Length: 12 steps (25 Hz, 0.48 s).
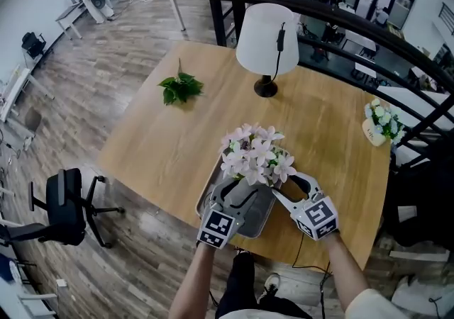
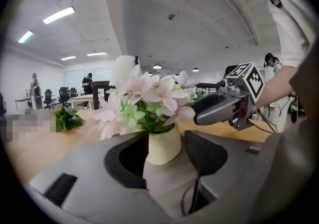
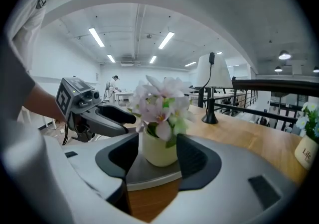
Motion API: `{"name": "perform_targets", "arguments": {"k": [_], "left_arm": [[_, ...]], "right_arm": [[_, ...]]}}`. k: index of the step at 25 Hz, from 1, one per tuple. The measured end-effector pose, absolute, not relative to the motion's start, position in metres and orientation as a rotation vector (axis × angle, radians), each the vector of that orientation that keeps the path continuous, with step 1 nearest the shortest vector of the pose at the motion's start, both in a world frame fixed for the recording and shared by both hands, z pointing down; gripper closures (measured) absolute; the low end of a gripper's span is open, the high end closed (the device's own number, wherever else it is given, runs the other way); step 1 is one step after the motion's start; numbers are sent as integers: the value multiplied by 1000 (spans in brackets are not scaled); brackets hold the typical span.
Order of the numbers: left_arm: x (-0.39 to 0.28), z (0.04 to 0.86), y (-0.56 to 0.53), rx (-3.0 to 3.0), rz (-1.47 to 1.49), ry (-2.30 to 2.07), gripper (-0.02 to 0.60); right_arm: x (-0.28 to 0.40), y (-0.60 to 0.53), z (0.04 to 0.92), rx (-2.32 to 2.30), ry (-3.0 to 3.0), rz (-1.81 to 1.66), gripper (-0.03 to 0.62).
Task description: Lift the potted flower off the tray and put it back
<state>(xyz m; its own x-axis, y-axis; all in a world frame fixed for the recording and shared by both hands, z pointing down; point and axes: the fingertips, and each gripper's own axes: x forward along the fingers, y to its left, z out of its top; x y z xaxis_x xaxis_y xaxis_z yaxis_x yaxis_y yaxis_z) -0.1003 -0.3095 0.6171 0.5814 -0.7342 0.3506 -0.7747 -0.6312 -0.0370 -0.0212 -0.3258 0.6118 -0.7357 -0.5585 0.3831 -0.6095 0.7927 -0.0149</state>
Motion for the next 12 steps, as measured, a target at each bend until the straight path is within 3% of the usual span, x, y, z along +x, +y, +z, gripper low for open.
{"name": "perform_targets", "arguments": {"k": [12], "left_arm": [[-94, 650, -329, 2642, 536, -1300, 280]], "right_arm": [[-36, -341, 657, 860, -2611, 318, 304]]}}
